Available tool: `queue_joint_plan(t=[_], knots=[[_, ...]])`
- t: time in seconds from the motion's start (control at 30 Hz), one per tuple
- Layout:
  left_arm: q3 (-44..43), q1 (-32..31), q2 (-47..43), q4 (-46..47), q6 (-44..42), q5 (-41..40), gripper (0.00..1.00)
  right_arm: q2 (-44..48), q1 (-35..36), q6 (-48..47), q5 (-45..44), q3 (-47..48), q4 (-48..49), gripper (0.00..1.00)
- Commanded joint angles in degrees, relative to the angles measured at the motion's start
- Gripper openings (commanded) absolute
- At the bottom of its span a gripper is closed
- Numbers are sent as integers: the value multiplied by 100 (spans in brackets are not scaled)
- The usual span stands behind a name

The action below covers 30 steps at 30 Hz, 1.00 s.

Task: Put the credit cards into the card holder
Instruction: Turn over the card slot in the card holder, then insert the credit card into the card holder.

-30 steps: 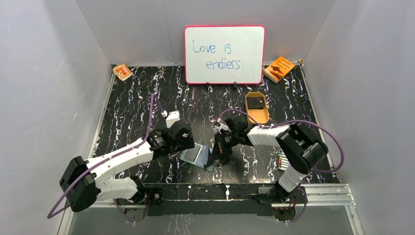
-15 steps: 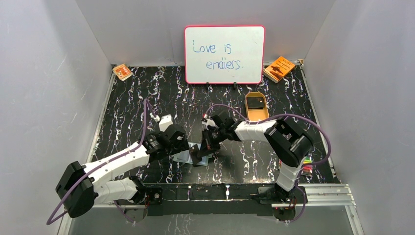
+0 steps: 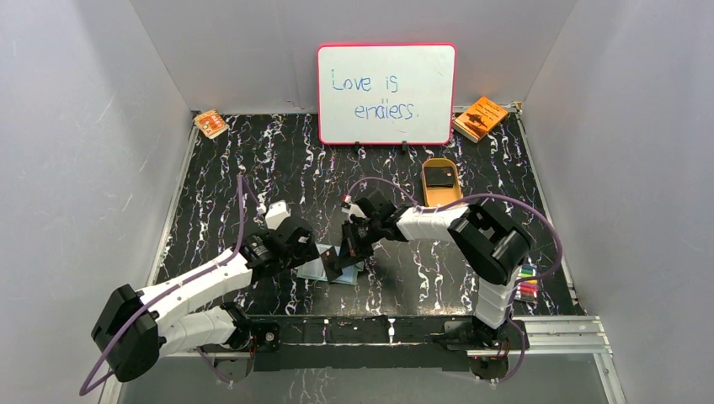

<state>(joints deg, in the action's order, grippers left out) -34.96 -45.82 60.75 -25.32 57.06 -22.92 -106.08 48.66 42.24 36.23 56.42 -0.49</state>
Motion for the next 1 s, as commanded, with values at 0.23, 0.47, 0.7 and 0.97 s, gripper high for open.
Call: queue_joint_plan(t=[0.23,0.47,0.7,0.97], knots=[[449,798,222,347,204,464,61,491,2,273,-236,-226,205,0],[617,967,240,265,354,613,52,215,3,747,-147,-228,615,0],[725,999,239,201,367,674,31,120,3,868,-272,-221,545,0],[869,996,384,382,364,973,22,83,3,951,-511,-206,405,0]])
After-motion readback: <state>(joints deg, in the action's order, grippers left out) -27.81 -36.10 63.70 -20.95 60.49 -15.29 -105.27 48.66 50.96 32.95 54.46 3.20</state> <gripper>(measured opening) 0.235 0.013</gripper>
